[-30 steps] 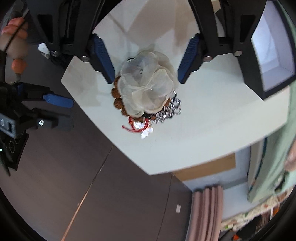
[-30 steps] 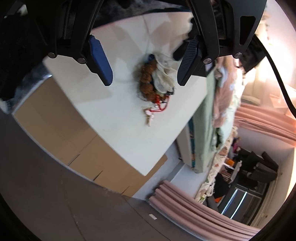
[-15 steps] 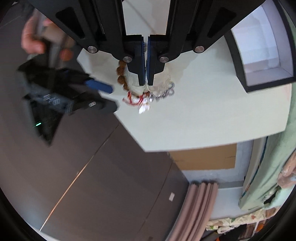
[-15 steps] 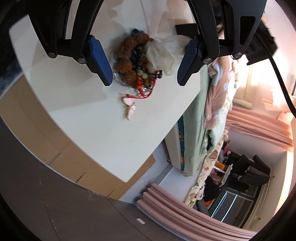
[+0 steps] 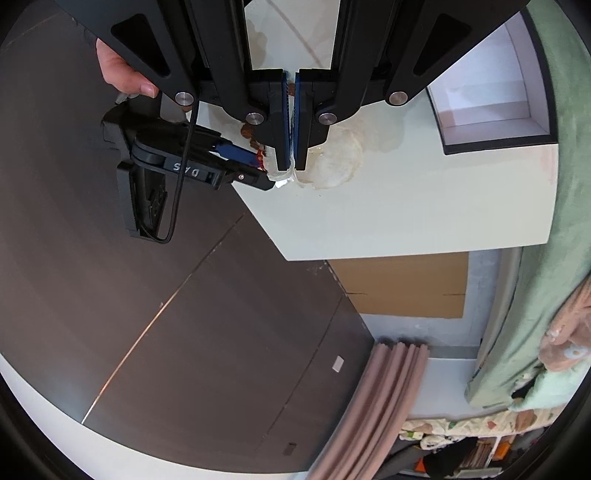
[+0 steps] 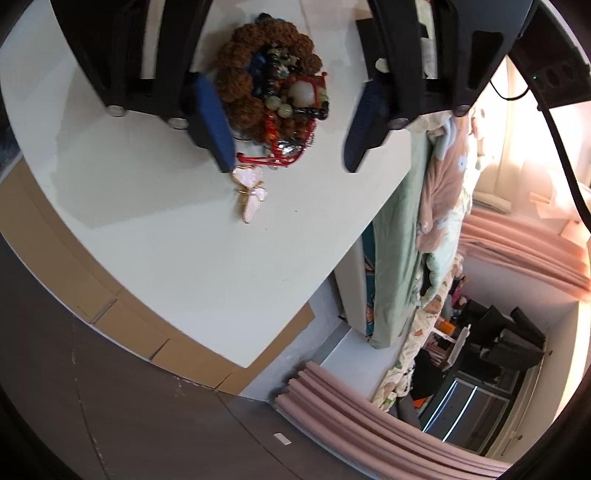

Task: Organize jewelry
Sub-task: 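Grasp the white flower brooch with the left gripper while the right grasps red string, then carry the brooch into the black box with the left gripper while the right carries the string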

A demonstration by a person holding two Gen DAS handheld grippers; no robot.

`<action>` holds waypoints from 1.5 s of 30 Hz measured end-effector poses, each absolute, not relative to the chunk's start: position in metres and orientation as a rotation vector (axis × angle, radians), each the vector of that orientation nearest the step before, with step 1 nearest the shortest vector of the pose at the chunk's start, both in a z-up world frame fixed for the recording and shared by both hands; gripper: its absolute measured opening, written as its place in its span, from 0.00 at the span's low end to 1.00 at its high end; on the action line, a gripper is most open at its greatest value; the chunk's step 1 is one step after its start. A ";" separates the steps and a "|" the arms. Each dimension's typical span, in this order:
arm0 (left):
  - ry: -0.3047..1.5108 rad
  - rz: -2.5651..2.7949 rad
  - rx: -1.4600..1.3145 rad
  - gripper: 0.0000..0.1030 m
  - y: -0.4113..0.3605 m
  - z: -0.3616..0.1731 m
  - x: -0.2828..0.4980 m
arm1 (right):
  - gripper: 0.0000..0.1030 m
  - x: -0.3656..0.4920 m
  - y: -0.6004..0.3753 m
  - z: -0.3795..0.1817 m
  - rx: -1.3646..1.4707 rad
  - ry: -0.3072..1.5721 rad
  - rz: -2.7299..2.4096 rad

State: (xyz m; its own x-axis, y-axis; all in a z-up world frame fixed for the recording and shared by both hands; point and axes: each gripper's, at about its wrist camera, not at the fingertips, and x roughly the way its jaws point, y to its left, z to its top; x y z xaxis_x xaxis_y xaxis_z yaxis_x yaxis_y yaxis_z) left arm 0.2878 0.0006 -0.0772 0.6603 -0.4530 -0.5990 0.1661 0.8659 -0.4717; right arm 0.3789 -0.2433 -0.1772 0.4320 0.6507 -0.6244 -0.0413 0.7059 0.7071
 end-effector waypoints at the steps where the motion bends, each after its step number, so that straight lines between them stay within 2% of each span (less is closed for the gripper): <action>1: 0.773 -0.361 -0.402 0.01 0.002 -0.076 0.287 | 0.43 0.379 -0.242 -0.176 0.671 1.043 0.474; 3: 0.767 -0.359 -0.403 0.01 0.005 -0.074 0.285 | 0.24 0.378 -0.239 -0.176 0.669 1.040 0.479; 4: 0.763 -0.356 -0.401 0.01 0.005 -0.073 0.285 | 0.08 0.378 -0.240 -0.176 0.673 1.042 0.483; 20: 0.697 -0.301 -0.410 0.01 0.044 -0.052 0.254 | 0.06 0.330 -0.232 -0.104 0.662 0.828 0.588; 27: 0.683 -0.235 -0.420 0.01 0.070 -0.048 0.242 | 0.06 0.311 -0.209 -0.093 0.654 0.795 0.666; 35: 0.758 -0.112 -0.435 0.02 0.092 -0.063 0.240 | 0.06 0.302 -0.174 -0.092 0.639 0.799 0.758; 37: 0.784 -0.100 -0.465 0.07 0.096 -0.068 0.243 | 0.06 0.299 -0.165 -0.092 0.633 0.796 0.783; 38: 0.798 -0.092 -0.483 0.22 0.100 -0.071 0.244 | 0.06 0.298 -0.160 -0.093 0.630 0.795 0.793; 39: 0.802 -0.081 -0.493 0.49 0.103 -0.073 0.243 | 0.06 0.298 -0.155 -0.093 0.629 0.797 0.809; 41: 0.775 -0.049 -0.515 0.78 0.111 -0.072 0.240 | 0.06 0.297 -0.145 -0.093 0.627 0.799 0.838; 45: 0.735 0.016 -0.520 0.79 0.125 -0.068 0.235 | 0.06 0.295 -0.129 -0.095 0.621 0.805 0.881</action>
State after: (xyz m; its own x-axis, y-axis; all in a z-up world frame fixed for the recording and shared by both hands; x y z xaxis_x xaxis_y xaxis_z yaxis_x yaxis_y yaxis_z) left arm 0.2353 0.1252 -0.0683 0.7474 -0.1644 -0.6437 -0.1930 0.8734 -0.4471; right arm 0.2949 -0.1288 -0.0955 0.3891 0.8526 -0.3487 -0.4238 0.5018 0.7540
